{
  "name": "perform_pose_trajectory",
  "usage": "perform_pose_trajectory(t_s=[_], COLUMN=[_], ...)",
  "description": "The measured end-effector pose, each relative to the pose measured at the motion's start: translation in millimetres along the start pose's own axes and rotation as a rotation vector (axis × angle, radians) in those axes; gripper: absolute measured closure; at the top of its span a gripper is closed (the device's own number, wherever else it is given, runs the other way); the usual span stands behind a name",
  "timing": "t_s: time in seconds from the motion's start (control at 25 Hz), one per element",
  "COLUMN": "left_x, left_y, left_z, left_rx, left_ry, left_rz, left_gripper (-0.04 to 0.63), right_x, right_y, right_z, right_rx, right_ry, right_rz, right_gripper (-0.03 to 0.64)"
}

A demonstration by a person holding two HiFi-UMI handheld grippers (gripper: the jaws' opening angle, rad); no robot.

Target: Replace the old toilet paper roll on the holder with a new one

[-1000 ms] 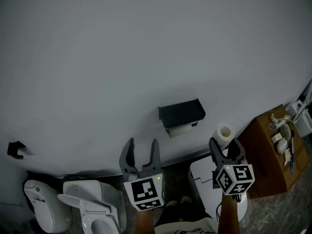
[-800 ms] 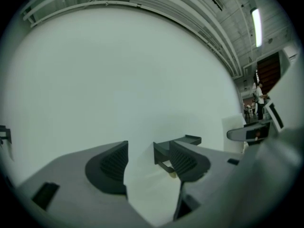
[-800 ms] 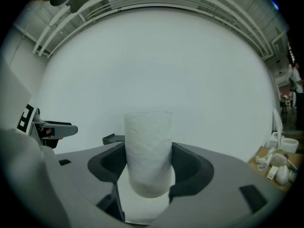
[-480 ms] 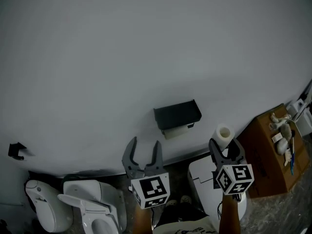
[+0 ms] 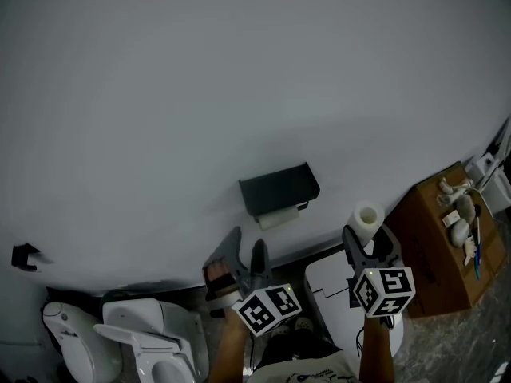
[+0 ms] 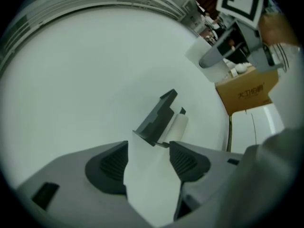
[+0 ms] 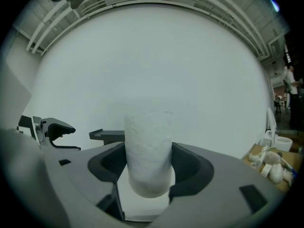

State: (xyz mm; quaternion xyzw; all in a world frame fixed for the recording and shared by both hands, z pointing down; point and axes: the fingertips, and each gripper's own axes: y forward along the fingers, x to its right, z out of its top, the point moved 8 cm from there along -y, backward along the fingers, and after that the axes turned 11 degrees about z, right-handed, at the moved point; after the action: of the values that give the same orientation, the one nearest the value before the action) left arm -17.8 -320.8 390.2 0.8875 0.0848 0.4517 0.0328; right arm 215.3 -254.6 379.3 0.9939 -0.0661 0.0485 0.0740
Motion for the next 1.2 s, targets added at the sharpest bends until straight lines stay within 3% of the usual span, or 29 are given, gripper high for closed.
perform_pose_trajectory(t_s=[0.12, 0.68, 0.88, 1.2], left_x=[14.5, 67.1, 84.9, 98.6], left_y=[3.5, 35.7, 56.9, 76.3], left_z=[1.7, 15.2, 21.3, 29.1], left_rx=[-0.01, 0.026, 0.013, 0.029], left_ry=[0.106, 0.392, 0.535, 0.561], left_rz=[0.007, -0.017, -0.017, -0.049], left_gripper=[0.341, 0.341, 0.341, 0.342], right_x=[5.4, 31.5, 42.3, 58.3], right_y=[-0.5, -1.4, 0.0, -0.4], right_z=[0.3, -2.9, -0.2, 2.1], right_rx=[-0.002, -0.013, -0.014, -0.009], right_ry=[0.0, 0.016, 0.017, 0.024], right_rz=[-0.013, -0.07, -0.086, -0.122], right_gripper=[0.325, 0.325, 0.324, 0.325])
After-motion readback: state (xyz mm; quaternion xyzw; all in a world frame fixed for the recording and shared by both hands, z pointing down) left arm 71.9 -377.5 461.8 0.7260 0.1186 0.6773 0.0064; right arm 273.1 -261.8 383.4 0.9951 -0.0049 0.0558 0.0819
